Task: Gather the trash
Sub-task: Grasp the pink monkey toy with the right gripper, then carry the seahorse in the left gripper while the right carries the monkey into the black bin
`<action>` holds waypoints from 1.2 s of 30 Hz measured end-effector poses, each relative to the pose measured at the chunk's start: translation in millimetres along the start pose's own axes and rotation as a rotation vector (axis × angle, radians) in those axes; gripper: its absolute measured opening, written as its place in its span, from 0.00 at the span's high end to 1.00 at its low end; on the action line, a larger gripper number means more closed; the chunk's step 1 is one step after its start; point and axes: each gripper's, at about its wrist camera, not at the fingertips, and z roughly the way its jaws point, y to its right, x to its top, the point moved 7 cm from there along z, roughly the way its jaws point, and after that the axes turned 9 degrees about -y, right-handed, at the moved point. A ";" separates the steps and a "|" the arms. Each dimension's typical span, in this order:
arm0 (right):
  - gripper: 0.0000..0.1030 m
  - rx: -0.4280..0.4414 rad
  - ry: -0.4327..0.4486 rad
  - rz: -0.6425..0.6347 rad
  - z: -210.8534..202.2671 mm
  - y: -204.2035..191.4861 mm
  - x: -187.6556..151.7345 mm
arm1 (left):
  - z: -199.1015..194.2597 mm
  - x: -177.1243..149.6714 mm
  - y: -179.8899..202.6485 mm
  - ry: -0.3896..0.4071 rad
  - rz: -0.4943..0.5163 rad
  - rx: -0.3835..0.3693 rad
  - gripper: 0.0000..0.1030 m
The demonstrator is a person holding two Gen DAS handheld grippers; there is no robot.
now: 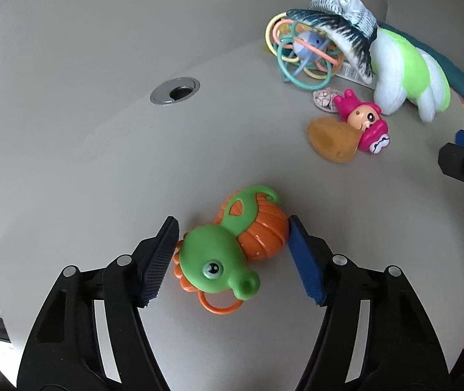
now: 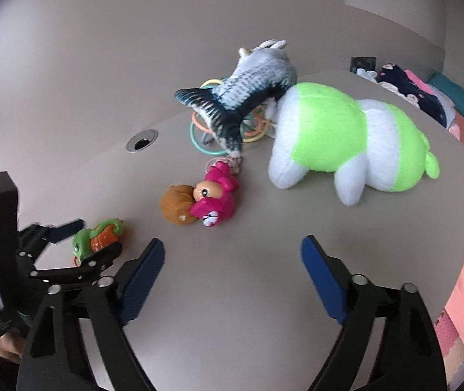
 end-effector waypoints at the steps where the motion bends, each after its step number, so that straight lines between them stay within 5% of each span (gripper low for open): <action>1: 0.31 0.005 -0.006 -0.005 2.6 -2.2 0.4 | -0.1 -0.4 -1.4 0.002 0.000 -0.002 0.36; 18: 0.58 0.078 -0.053 0.085 59.6 -7.0 42.7 | -10.4 7.1 -5.3 0.060 -0.012 -0.057 0.36; 29: 0.60 -0.020 -0.062 0.054 91.0 -4.7 51.5 | -4.2 8.5 -10.0 0.048 -0.035 -0.053 0.36; 36: 0.60 0.090 -0.017 0.074 52.9 -5.1 42.6 | -25.0 10.2 0.5 0.085 -0.007 -0.033 0.36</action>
